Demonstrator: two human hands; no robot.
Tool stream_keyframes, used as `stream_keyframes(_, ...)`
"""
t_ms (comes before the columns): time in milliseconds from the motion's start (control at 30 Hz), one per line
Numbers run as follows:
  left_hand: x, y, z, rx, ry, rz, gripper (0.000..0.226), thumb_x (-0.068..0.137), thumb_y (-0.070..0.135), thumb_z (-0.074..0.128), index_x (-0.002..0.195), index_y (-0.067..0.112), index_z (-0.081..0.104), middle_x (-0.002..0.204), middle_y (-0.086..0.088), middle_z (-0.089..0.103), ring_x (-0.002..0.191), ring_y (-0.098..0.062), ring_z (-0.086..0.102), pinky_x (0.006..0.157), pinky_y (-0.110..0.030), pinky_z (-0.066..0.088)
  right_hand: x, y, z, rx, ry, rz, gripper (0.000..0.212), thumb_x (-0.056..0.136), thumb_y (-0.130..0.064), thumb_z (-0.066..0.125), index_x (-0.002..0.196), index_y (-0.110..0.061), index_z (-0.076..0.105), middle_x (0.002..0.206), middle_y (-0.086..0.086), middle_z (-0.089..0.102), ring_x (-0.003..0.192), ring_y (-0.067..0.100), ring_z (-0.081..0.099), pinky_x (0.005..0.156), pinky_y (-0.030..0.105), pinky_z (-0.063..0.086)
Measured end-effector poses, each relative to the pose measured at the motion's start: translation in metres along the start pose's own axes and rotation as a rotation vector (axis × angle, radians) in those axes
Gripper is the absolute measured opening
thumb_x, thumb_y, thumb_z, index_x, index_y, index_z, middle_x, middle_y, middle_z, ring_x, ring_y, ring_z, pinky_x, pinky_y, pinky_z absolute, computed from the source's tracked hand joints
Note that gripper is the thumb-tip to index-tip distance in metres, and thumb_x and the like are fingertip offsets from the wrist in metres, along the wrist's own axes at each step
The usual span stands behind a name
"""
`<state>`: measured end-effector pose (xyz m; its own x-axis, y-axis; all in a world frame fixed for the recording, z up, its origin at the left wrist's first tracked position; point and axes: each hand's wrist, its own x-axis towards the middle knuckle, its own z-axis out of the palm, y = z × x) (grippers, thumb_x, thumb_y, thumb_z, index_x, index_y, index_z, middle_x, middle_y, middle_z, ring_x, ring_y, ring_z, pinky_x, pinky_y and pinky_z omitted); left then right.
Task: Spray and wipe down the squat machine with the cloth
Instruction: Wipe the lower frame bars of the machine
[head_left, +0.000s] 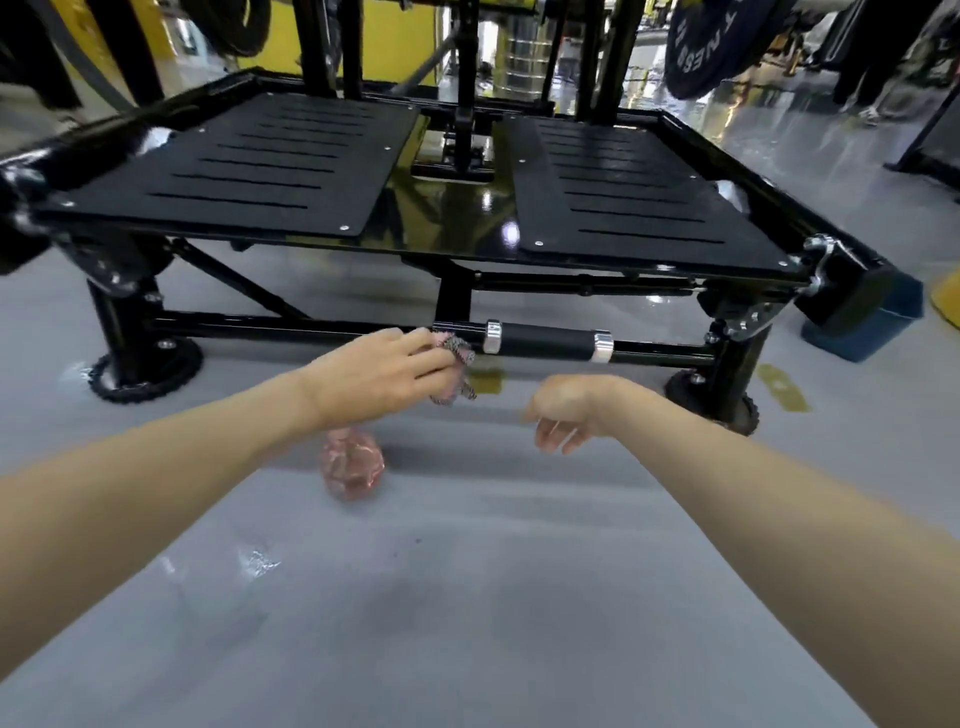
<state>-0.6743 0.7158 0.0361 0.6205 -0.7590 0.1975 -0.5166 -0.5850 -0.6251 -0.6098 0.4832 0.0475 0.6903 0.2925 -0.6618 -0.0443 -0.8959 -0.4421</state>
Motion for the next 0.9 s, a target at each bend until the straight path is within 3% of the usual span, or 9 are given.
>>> stream_keyframes(133,-0.045,-0.027,-0.012,-0.087,0.125,-0.276,0.044,0.077,-0.009,0.030,0.113,0.000,0.054,0.115,-0.015,0.054,0.086,-0.032,0.052,0.075,-0.036,0.049,0.019,-0.043,0.053,-0.075,-0.147,-0.082,0.042,0.100,-0.026,0.042,0.137,-0.004,0.039,0.090,0.011,0.057,0.070,0.020,0.056,0.062,0.027,0.045)
stream_keyframes(267,-0.086,-0.028,-0.003,-0.192,0.090,-0.641,0.052,0.067,-0.017,0.046,0.114,0.003,0.056,0.113,-0.011,0.058,0.090,-0.029,0.046,0.060,-0.040,0.052,0.035,-0.081,0.096,-0.053,-0.126,-0.197,0.061,0.094,-0.036,0.055,0.142,-0.009,0.030,0.135,0.011,0.046,0.107,0.025,0.056,0.087,0.037,0.050)
stream_keyframes(333,-0.099,-0.021,0.008,-0.331,-0.001,-0.870,0.058,0.066,-0.020,0.053,0.117,0.008,0.054,0.115,-0.005,0.053,0.098,-0.024,0.043,0.054,-0.043,0.052,0.040,-0.095,0.107,0.047,-0.082,-0.250,0.068,0.092,-0.035,0.059,0.144,-0.008,0.026,0.140,0.008,0.043,0.119,0.024,0.050,0.090,0.034,0.047)
stream_keyframes(400,-0.106,-0.013,0.022,-0.478,-0.040,-1.059,0.057,0.071,-0.020,0.054,0.120,0.010,0.054,0.117,-0.003,0.047,0.103,-0.023,0.046,0.063,-0.047,0.053,0.046,-0.106,0.115,0.087,-0.039,-0.284,0.069,0.091,-0.035,0.062,0.143,-0.006,0.028,0.142,0.010,0.043,0.125,0.025,0.048,0.091,0.031,0.044)
stream_keyframes(500,-0.106,-0.006,0.039,-0.736,0.023,-1.340,0.056,0.080,-0.017,0.053,0.130,0.010,0.045,0.125,-0.005,0.037,0.102,-0.021,0.058,0.064,-0.046,0.053,0.065,-0.123,0.121,0.034,-0.032,-0.297,0.073,0.087,-0.042,0.063,0.144,-0.011,0.030,0.143,0.013,0.039,0.127,0.028,0.046,0.095,0.031,0.042)
stream_keyframes(600,-0.098,-0.006,0.047,-0.916,0.082,-1.711,0.059,0.087,0.002,0.065,0.138,0.011,0.037,0.128,-0.007,0.032,0.098,-0.018,0.055,0.060,-0.033,0.055,0.089,-0.137,0.128,0.128,-0.058,-0.265,0.071,0.083,-0.040,0.065,0.142,-0.017,0.033,0.133,0.013,0.050,0.107,0.027,0.059,0.092,0.038,0.051)
stream_keyframes(667,-0.097,-0.006,0.057,-1.021,0.082,-1.893,0.055,0.087,0.006,0.067,0.135,0.007,0.041,0.125,-0.010,0.043,0.099,-0.025,0.054,0.062,-0.017,0.047,0.102,-0.141,0.137,0.230,-0.075,-0.270,0.035,0.087,-0.026,0.058,0.120,-0.016,0.049,0.099,0.012,0.063,0.073,0.025,0.063,0.070,0.035,0.056)
stream_keyframes(733,-0.096,-0.003,0.067,-1.197,0.137,-2.030,0.034,0.090,0.001,0.059,0.122,0.004,0.051,0.102,-0.009,0.057,0.076,-0.025,0.058,0.051,-0.023,0.046,0.103,-0.139,0.146,0.314,-0.061,-0.274,0.005,0.090,-0.014,0.049,0.095,-0.012,0.049,0.069,0.008,0.056,0.051,0.021,0.056,0.051,0.028,0.050)
stream_keyframes(900,-0.081,0.013,0.050,-1.363,0.039,-2.207,0.015,0.093,0.000,0.053,0.106,0.004,0.058,0.089,-0.014,0.056,0.069,-0.023,0.051,0.044,-0.024,0.038,0.059,-0.105,0.145,0.609,-0.066,-0.156,0.020,0.092,-0.026,0.058,0.078,-0.013,0.058,0.059,0.002,0.053,0.039,0.012,0.047,0.035,0.013,0.034)
